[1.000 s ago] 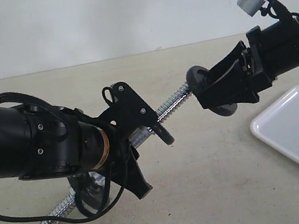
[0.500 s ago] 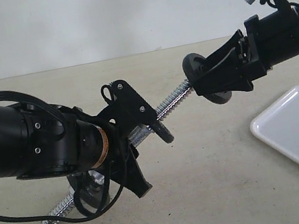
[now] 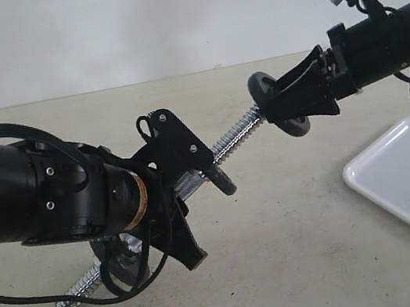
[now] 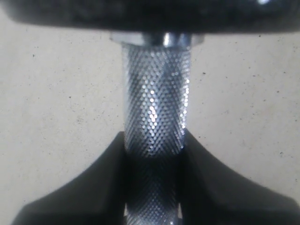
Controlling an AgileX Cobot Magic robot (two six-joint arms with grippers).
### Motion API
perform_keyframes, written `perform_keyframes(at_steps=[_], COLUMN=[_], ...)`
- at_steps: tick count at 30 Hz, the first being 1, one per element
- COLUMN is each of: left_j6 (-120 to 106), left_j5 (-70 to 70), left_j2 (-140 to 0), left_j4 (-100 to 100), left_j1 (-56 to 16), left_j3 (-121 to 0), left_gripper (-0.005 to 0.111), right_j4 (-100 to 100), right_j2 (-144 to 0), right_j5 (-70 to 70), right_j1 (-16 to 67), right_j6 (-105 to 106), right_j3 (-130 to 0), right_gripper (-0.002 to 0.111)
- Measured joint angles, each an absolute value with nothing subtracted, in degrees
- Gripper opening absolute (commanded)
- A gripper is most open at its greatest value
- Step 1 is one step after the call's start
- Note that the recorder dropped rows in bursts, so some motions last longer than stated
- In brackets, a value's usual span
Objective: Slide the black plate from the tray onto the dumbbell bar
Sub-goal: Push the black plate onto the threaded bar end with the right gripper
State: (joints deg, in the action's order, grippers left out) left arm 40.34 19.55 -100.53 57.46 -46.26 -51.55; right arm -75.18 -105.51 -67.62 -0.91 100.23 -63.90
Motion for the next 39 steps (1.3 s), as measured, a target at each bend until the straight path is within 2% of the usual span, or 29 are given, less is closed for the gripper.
perform_keyframes(at_steps=[5,15,39], left_j6=[40.34,40.34,40.33], left_j5=[19.55,19.55,19.60], left_j2=[-100.53,-100.53,-100.53], left_j4=[57.46,58.58,60.96], left_j1=[-46.26,-46.26,-46.26], left_j3=[-51.55,-51.55,-51.55], left_gripper=[0.004,0.004,0.004], right_j4=[-75.71,-76.42,-75.00], right_j2=[-106.26,-106.49,-106.49], right_j5=[-67.22,-67.49,-67.21], right_j1=[-4.36,-4.65,-0.54], right_j6=[99.80,98.03,92.40], right_j3=[-65.56,-65.59,-65.71], right_gripper=[0.000,0.000,0.000])
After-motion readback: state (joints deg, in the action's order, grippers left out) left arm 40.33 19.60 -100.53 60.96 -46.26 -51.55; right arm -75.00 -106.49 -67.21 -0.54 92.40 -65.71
